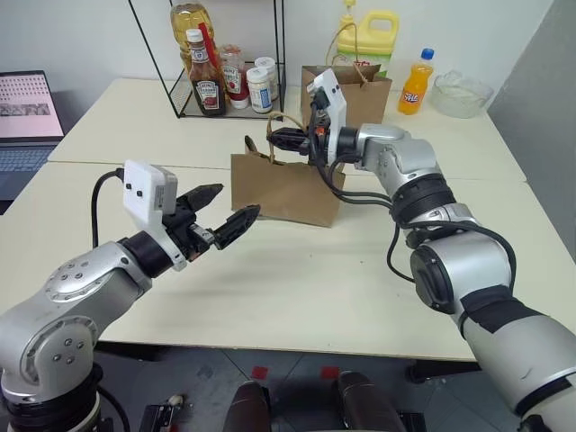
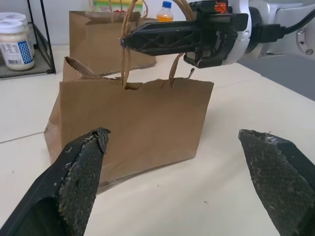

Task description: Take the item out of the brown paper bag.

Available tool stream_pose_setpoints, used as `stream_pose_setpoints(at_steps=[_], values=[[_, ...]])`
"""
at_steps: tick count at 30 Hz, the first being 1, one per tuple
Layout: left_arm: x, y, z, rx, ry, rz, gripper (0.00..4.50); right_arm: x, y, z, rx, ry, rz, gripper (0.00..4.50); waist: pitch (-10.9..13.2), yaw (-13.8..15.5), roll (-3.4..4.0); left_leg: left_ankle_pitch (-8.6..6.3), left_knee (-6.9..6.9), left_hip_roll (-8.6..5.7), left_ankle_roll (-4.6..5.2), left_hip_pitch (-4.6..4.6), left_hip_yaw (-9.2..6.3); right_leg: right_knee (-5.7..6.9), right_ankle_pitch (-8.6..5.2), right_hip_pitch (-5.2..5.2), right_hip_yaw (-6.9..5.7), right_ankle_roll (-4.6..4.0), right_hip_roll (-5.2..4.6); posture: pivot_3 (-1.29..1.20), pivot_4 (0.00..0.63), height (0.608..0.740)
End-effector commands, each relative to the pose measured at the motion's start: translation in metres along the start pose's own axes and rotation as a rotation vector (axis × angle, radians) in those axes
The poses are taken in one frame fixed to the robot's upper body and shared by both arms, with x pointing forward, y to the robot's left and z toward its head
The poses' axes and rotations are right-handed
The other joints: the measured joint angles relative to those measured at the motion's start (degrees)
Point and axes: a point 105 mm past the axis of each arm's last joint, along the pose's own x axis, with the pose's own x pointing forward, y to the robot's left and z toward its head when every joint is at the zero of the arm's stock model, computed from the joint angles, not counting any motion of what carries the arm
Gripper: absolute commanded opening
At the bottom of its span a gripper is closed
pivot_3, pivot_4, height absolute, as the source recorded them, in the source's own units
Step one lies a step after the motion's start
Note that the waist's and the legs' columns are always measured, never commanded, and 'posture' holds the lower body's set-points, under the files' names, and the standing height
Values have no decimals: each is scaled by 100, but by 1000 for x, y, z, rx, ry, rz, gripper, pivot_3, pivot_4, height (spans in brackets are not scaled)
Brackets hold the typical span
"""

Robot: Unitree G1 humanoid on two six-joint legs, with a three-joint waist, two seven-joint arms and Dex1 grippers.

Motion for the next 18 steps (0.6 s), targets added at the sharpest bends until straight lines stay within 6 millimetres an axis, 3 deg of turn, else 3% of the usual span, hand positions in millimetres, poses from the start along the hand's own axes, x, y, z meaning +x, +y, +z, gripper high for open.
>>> stream_pose_setpoints(at_steps=[1, 6, 11, 18], values=[[-3, -4, 10, 40, -39, -4, 4500, 1, 6, 14, -49, -41, 23, 881, 0, 2, 0, 0, 0, 0, 0, 1, 0, 0, 0, 1, 0, 0, 0, 0, 150, 740], [-1, -4, 9, 41, -34, -14, 4500, -4, 14, 15, -98, -38, 62, 2625, 0, 11, 0, 0, 0, 0, 0, 0, -1, 0, 0, 1, -1, 0, 0, 0, 150, 740], [1, 2, 11, 56, -26, -31, 4500, -24, 22, 15, -174, -12, 85, 4381, 0, 25, 0, 0, -1, 0, -1, 0, -4, -1, 0, 1, -4, 0, 0, 0, 150, 740], [8, 16, 18, 104, -11, -59, 4500, -55, 28, 10, -317, 46, 37, 4448, 0, 30, 0, 0, -2, 1, 0, 0, -3, -3, -2, 0, -4, -4, 2, 0, 150, 740]])
